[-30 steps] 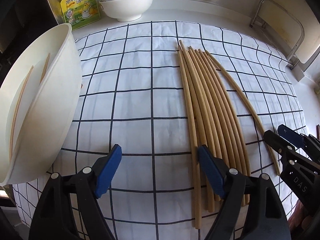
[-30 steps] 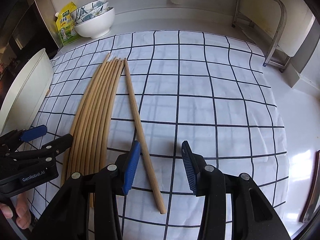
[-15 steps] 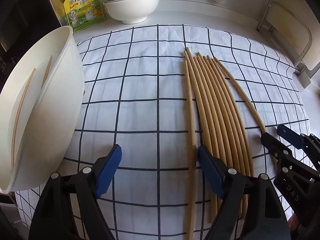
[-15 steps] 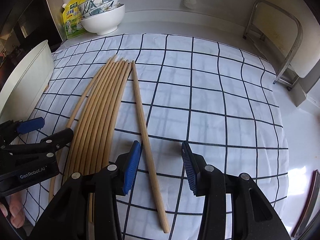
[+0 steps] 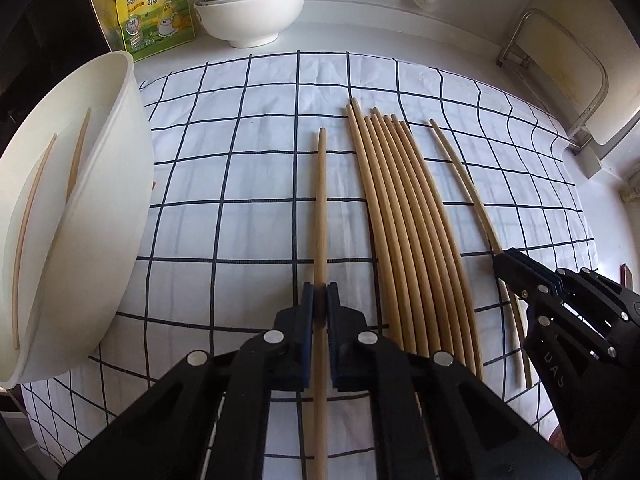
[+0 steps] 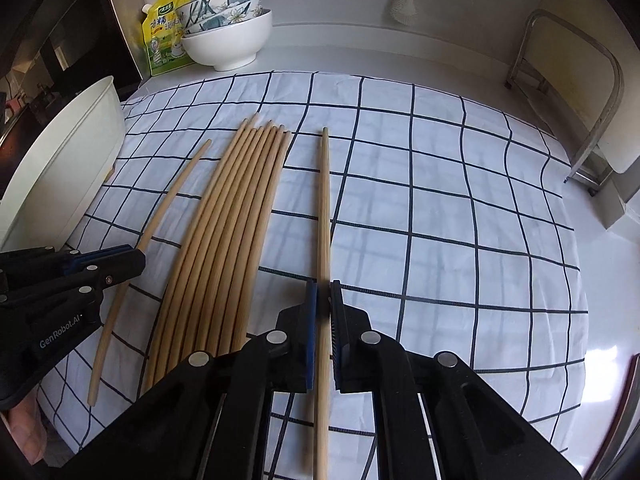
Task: Organize utensils
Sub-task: 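Close the right gripper on a chopstick while the left gripper grasps another, then carry both held chopsticks into the white basin and lower them, then open the left gripper, then the right, releasing chopsticks in the basin, then move both open grippers back over the remaining chopsticks on the cloth, then close the left gripper on a chopstick while the right gripper grasps another, then carry both held chopsticks over the white basin and lower them inside, then open both grippers to release the chopsticks into the basin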
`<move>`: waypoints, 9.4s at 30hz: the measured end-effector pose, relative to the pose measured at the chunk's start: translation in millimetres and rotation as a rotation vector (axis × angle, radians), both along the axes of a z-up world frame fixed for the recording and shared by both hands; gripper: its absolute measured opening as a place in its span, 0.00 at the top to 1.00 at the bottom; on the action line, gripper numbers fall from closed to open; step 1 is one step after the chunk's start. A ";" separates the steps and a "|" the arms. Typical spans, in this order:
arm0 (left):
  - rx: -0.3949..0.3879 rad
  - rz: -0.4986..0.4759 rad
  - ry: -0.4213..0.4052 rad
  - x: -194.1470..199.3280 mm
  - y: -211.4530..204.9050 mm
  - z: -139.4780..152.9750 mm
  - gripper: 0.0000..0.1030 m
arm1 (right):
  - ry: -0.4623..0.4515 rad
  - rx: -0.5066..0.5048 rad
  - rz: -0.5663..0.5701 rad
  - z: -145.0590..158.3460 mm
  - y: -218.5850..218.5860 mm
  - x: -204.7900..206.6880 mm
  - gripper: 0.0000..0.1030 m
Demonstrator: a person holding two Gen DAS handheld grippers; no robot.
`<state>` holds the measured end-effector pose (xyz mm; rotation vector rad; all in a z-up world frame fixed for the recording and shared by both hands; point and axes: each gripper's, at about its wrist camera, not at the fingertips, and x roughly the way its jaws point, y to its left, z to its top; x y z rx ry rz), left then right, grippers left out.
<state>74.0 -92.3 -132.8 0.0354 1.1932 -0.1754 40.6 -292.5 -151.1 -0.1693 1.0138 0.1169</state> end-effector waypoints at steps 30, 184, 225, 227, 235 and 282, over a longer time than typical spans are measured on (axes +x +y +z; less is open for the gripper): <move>0.028 0.255 -0.184 27.6 258.1 107.9 0.93 | -0.039 0.196 0.286 73.8 273.4 42.0 0.94; 0.036 0.003 -0.012 -13.2 -10.0 -9.1 0.29 | -0.005 0.025 -0.081 9.3 -30.9 -20.6 0.58; -0.008 -0.027 -0.003 8.9 -10.9 -7.0 0.93 | 0.003 -0.007 0.052 1.4 0.9 2.6 0.94; -0.015 -0.029 -0.004 7.4 -5.7 -2.4 0.93 | -0.003 0.011 0.040 8.7 0.9 -1.5 0.94; -0.039 -0.008 -0.074 -4.9 29.9 49.5 0.93 | -0.057 0.075 0.042 56.3 27.4 -11.7 0.94; -0.011 0.202 -0.010 58.1 283.9 31.5 0.82 | 0.100 0.091 0.226 3.0 306.1 68.2 0.93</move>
